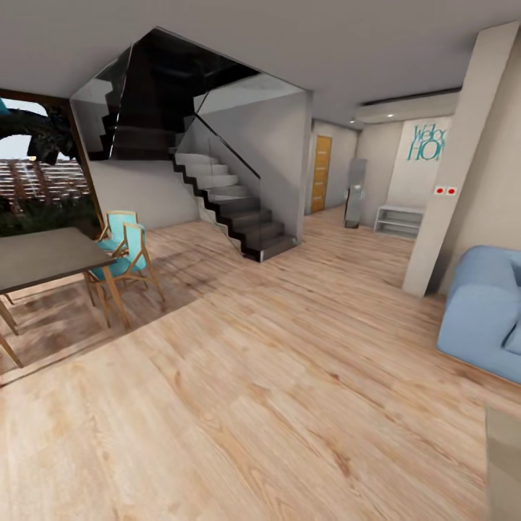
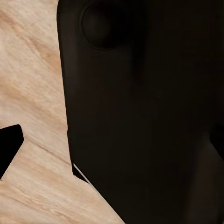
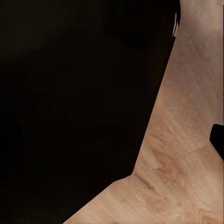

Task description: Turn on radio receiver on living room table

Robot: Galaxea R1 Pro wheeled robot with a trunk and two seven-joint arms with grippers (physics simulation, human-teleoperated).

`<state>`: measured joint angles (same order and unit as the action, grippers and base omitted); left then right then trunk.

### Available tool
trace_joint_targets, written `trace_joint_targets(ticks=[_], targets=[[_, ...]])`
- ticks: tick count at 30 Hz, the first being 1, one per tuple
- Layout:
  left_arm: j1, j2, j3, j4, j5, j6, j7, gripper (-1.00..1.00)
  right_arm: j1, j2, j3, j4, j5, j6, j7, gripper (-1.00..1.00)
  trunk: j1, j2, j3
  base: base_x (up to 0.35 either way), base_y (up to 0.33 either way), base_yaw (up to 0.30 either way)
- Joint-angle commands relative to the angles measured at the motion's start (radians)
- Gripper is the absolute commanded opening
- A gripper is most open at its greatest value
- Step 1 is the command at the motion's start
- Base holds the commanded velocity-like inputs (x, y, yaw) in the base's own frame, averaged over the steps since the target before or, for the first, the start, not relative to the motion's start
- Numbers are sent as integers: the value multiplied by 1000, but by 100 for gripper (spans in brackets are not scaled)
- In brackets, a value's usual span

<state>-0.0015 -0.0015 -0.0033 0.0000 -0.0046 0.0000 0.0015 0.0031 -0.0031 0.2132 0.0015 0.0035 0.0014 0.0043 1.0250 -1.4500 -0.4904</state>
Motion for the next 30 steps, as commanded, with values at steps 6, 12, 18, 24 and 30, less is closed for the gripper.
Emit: trace_joint_targets(ticks=[6, 12, 18, 24, 30], targets=[[0, 0, 0, 0, 0, 3, 0, 100, 0, 0, 0, 0, 0, 0, 0, 100, 0, 0, 0, 321, 43, 2], [0, 0, 0, 0, 0, 9, 0, 100, 0, 0, 0, 0, 0, -1, 0, 100, 0, 0, 0, 323, 5, 0], [0, 1, 0, 0, 0, 10, 0, 100, 0, 0, 0, 0, 0, 0, 0, 100, 0, 0, 0, 324, 0, 0], [0, 1, 0, 0, 0, 11, 0, 100, 0, 0, 0, 0, 0, 0, 0, 100, 0, 0, 0, 324, 0, 0], [0, 1, 4, 0, 0, 10, 0, 100, 0, 0, 2, 0, -2, 0, 0, 100, 0, 0, 0, 324, 0, 0]])
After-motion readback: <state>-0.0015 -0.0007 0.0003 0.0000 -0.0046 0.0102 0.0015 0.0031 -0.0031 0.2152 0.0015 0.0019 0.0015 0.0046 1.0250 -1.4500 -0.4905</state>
